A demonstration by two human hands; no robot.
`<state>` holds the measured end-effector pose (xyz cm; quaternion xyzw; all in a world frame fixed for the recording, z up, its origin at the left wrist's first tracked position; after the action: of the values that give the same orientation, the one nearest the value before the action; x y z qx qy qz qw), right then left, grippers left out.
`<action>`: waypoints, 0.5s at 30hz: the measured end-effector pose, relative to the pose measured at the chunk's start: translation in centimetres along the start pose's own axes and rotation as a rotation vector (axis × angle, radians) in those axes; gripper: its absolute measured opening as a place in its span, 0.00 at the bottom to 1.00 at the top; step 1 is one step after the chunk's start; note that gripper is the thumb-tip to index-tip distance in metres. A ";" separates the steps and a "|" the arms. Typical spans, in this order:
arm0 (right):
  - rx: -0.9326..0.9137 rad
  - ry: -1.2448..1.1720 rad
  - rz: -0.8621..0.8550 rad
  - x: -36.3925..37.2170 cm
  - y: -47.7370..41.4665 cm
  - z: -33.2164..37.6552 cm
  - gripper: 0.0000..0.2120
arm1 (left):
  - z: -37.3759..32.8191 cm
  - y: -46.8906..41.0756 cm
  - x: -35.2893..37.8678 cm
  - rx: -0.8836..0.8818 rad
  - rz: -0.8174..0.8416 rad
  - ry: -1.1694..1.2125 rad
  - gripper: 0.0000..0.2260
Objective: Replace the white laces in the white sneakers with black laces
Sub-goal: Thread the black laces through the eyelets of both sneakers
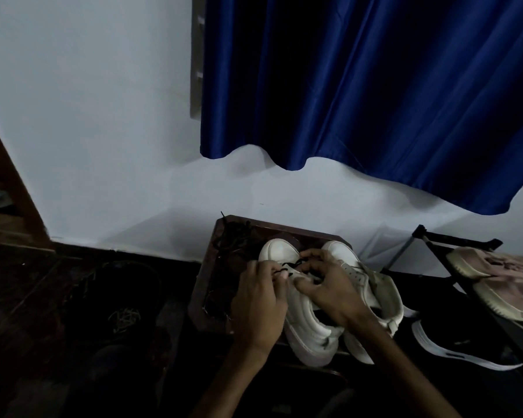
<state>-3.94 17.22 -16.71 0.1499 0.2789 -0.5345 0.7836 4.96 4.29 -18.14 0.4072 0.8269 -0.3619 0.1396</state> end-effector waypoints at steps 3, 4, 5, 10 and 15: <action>0.013 0.013 0.002 0.0 0.0 -0.1 0.03 | 0.2 -0.8 1.2 0.003 0.050 0.015 0.07; 0.018 0.005 0.002 0.0 0.0 -0.1 0.03 | 0.5 -0.9 1.2 -0.004 0.043 0.049 0.06; 0.022 0.001 0.001 0.0 0.0 0.0 0.03 | 0.7 -0.9 1.0 -0.010 0.042 0.081 0.06; 0.057 -0.044 0.018 0.1 0.1 -0.1 0.07 | 1.8 0.4 -1.2 -0.030 -0.059 0.100 0.05; 0.052 -0.047 0.021 0.3 0.2 -0.2 0.07 | 5.9 3.5 -3.2 -0.484 -0.264 0.811 0.04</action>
<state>-3.74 17.15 -17.05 0.1604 0.2450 -0.5367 0.7913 9.29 -0.33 -22.29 0.3628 0.9196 0.0139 -0.1500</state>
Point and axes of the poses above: each hand's wrist, its own y-axis away from the middle knuckle, its own x-axis out of the palm, z = x × y, the point moved 6 cm from there along -y, towards the middle knuckle, and after that the axes turned 6 degrees about x, right-handed, at the moved point
